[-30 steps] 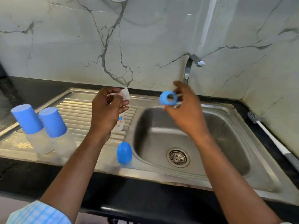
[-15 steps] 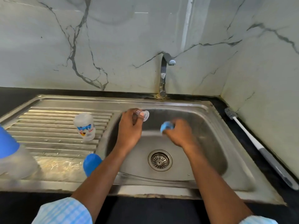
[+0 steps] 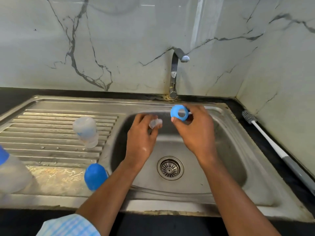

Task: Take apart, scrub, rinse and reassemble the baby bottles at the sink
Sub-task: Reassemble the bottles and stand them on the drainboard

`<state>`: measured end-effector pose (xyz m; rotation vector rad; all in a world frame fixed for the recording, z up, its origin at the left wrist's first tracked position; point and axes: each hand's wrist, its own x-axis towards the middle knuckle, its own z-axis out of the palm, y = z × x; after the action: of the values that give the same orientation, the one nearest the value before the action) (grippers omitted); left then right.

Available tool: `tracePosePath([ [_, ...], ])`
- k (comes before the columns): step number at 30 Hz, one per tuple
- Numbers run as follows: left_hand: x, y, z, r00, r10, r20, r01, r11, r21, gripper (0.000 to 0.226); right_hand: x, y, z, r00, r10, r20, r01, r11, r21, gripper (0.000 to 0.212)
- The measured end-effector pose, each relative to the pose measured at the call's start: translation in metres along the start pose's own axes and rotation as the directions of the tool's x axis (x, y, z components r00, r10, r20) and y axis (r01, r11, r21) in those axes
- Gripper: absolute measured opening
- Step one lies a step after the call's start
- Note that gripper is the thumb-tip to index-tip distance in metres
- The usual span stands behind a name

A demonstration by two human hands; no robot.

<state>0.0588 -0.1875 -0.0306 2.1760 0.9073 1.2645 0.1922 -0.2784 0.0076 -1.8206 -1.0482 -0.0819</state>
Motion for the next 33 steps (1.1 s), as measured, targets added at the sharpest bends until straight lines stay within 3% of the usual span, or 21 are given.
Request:
tracePosePath([
  [3,-0.001,-0.002,0.004,0.973,-0.183,0.14,0.203,0.969,-0.139,0.025,-0.005,-0.012,-0.004,0.987,0.004,0.163,-0.026,0.991,0.13,0.061],
  [6,-0.004,0.004,0.006,0.949,-0.236,0.209,0.293,0.904,-0.311,0.027,-0.014,-0.009,0.002,0.961,-0.012,0.276,-0.02,0.993,0.114,0.059],
  [10,-0.009,0.013,0.0,0.931,-0.28,0.235,0.363,0.791,-0.492,0.03,-0.015,-0.011,0.004,0.955,-0.041,0.294,0.009,0.994,0.11,0.054],
  [15,-0.01,0.015,0.0,0.921,-0.296,0.252,0.389,0.715,-0.581,0.036,-0.014,-0.008,0.003,0.962,-0.027,0.27,-0.011,0.991,0.136,0.045],
  [18,-0.007,0.013,0.001,0.906,-0.336,0.256,0.421,0.679,-0.601,0.058,-0.011,-0.003,0.002,0.961,-0.021,0.277,-0.014,0.992,0.123,0.039],
  [21,-0.006,0.012,0.002,0.914,-0.286,0.287,0.405,0.675,-0.617,0.066,-0.011,0.0,0.003,0.959,-0.022,0.283,-0.011,0.993,0.115,0.042],
  [24,-0.009,0.013,0.002,0.922,-0.215,0.322,0.375,0.705,-0.602,0.069,-0.011,0.0,0.003,0.951,-0.046,0.305,0.014,0.994,0.106,0.04],
  [28,-0.009,0.007,0.003,0.945,-0.111,0.306,0.254,0.84,-0.48,0.065,-0.013,-0.001,0.003,0.944,-0.086,0.317,0.075,0.996,0.047,0.024],
  [33,-0.01,0.007,0.003,0.963,-0.034,0.267,0.084,0.981,-0.177,0.035,-0.013,-0.008,-0.002,0.938,-0.117,0.328,0.212,0.939,-0.271,0.02],
])
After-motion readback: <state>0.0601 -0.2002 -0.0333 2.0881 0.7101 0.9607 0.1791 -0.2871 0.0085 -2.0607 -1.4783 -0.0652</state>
